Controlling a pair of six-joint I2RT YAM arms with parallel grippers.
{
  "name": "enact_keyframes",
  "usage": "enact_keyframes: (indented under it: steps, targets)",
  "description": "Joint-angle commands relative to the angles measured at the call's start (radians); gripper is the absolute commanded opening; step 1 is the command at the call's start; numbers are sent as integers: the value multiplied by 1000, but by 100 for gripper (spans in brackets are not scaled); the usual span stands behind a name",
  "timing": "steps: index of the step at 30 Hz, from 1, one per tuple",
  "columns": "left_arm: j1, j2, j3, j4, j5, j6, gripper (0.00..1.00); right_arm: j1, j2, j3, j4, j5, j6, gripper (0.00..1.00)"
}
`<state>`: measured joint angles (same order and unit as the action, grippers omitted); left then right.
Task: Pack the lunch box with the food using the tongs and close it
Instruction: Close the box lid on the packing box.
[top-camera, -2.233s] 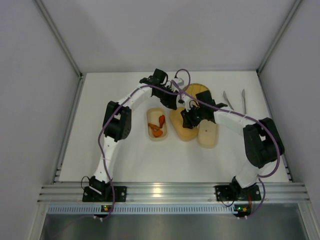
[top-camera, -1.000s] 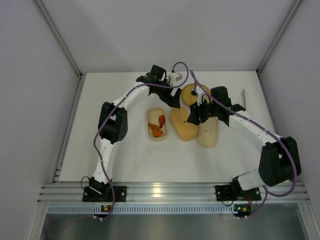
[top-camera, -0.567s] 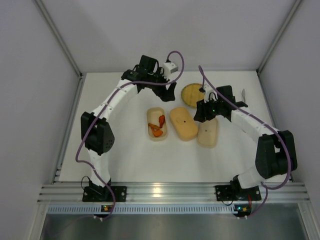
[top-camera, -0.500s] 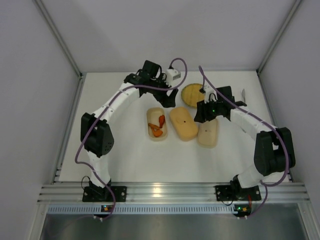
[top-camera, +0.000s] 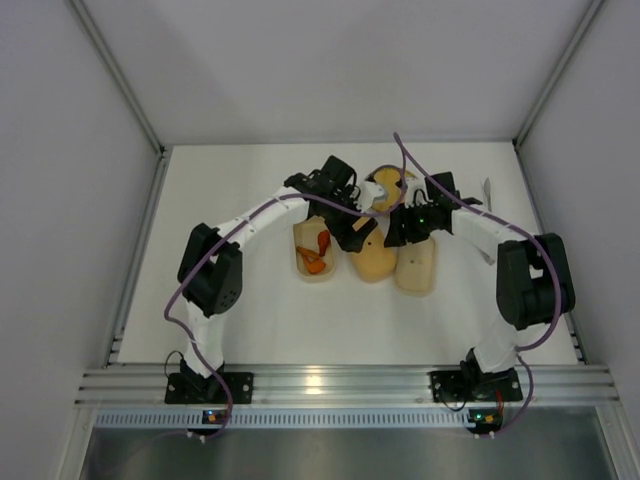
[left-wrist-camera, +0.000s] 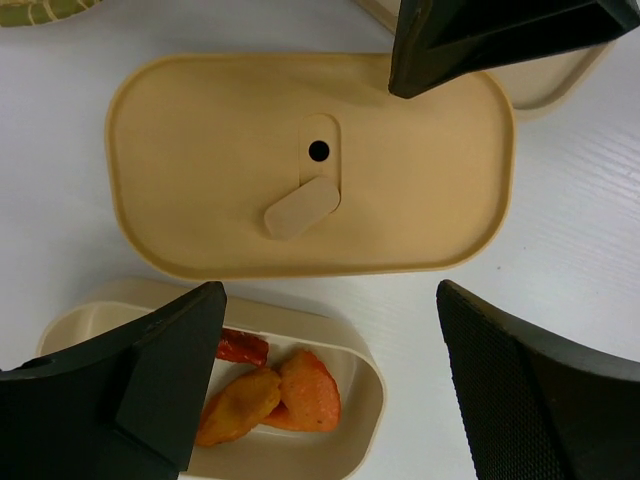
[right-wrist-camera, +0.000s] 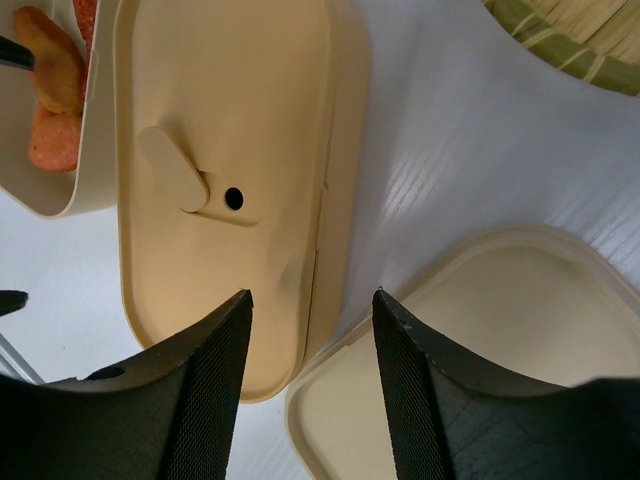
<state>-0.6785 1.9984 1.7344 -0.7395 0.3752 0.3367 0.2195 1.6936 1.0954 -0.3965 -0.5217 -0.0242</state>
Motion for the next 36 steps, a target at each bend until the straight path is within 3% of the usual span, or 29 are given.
enact_keyframes:
  steps: [1,24,36]
  targets:
    - [-21,23,2,71,-35,15,91,-9,21,49,-8,-31,15,51]
    - [-58,148,-85,123,-125,53,89,-11,78,58,-2,-74,47,54]
    - [-58,129,56,92,-105,41,93,-37,5,81,-15,-101,55,55]
